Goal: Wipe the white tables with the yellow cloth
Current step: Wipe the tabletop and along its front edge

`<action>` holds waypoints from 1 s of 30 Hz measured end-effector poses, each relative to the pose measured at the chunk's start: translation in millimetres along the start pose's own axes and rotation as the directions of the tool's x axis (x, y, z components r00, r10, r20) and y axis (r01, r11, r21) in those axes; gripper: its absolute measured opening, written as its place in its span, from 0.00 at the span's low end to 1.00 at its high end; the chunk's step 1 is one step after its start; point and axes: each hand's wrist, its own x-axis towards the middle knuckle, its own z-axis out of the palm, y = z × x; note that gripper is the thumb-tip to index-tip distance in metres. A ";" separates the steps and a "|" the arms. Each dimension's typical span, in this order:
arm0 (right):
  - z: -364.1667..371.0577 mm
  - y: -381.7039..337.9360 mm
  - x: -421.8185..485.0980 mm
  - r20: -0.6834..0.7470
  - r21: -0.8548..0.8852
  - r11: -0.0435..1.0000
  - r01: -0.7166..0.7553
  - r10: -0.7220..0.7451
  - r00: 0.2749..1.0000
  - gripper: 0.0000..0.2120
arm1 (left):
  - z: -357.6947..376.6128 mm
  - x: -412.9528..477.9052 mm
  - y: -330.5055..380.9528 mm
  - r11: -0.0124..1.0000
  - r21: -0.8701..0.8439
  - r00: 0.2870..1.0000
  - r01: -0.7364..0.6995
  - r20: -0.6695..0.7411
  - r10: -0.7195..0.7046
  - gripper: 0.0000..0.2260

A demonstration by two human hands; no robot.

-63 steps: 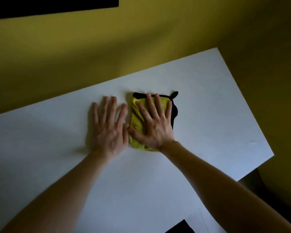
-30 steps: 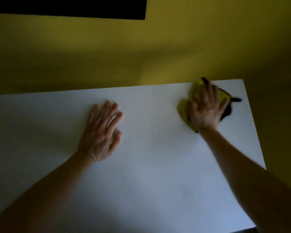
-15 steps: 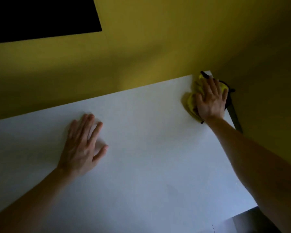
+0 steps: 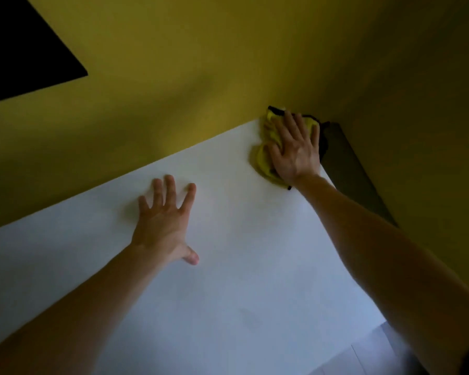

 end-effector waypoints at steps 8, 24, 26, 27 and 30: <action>14.3 -59.4 -136.6 0.022 0.050 0.993 0.106 -0.107 0.994 0.34 | -8.7 -3.4 1.4 1.000 0.016 1.000 0.006 0.027 -0.007 0.77; 30.3 -93.8 -183.3 -0.085 0.158 0.987 0.020 -0.007 0.996 0.37 | -17.5 -5.4 6.0 0.998 0.054 0.998 0.015 0.056 -0.018 0.78; 30.5 -111.7 -242.2 -0.025 0.169 0.970 0.174 -0.172 0.985 0.37 | -18.5 -6.2 5.6 0.999 0.043 0.999 0.014 0.052 -0.016 0.78; 29.5 -109.3 -252.2 -0.017 0.174 0.956 0.238 -0.239 0.971 0.37 | -18.5 -6.5 5.8 0.999 0.040 0.999 0.012 0.052 -0.014 0.78; 22.6 -70.0 -216.0 -0.016 0.107 0.954 0.281 -0.281 0.960 0.37 | -17.2 -5.3 6.6 0.999 0.049 0.998 0.018 0.053 -0.021 0.77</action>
